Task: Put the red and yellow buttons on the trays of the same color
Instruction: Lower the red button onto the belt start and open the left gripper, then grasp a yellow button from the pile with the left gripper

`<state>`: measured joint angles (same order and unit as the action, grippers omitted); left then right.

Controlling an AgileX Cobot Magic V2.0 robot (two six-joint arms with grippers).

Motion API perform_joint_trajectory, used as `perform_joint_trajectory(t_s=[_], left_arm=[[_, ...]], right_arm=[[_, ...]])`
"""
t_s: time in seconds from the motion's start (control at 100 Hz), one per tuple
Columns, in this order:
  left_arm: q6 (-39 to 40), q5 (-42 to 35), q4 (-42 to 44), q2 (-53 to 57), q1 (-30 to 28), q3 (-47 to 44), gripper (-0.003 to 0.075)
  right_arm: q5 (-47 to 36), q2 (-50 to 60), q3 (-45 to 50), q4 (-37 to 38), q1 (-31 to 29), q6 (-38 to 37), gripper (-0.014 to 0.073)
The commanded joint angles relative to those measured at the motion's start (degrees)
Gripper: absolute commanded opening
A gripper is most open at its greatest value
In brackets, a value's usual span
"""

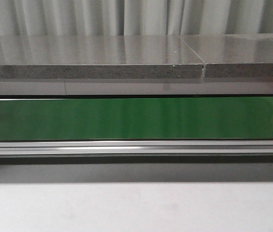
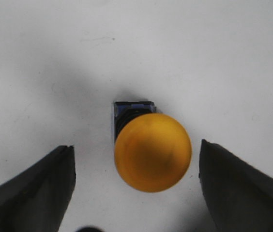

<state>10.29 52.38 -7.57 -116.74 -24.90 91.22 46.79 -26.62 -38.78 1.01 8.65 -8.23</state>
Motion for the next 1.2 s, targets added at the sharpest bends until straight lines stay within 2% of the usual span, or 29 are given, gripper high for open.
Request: perform_joint_trajectory(t_s=[0.0, 0.13, 0.37, 0.51, 0.79, 1.07, 1.19], left_arm=[[0.52, -2.77, -0.87, 2.58, -0.21, 1.79, 0.0512], [0.52, -4.65, -0.87, 2.58, -0.21, 1.79, 0.0477], [0.52, -4.86, -0.87, 2.58, -0.21, 1.79, 0.0249], [0.52, -4.32, -0.76, 2.86, -0.21, 1.79, 0.0174], [0.52, -3.79, 1.84, 7.56, 0.16, -0.57, 0.0132], [-0.33, -7.75, 4.9, 17.53, 1.9, -10.06, 0.0132], [-3.02, -8.25, 5.1, 21.97, 3.3, -14.09, 0.0132]], right_arm=[[-3.96, -0.14, -1.35, 0.12, 0.08, 0.72, -0.0066], [-3.96, -0.14, -1.35, 0.12, 0.08, 0.72, -0.0066], [-3.96, -0.14, -1.35, 0.12, 0.08, 0.72, -0.0066], [-3.96, -0.14, -1.35, 0.12, 0.08, 0.72, -0.0066], [-3.96, -0.14, -1.35, 0.12, 0.08, 0.72, -0.0066], [-3.96, -0.14, -1.35, 0.12, 0.08, 0.72, -0.0066], [-3.96, -0.14, -1.35, 0.12, 0.08, 0.72, -0.0066]])
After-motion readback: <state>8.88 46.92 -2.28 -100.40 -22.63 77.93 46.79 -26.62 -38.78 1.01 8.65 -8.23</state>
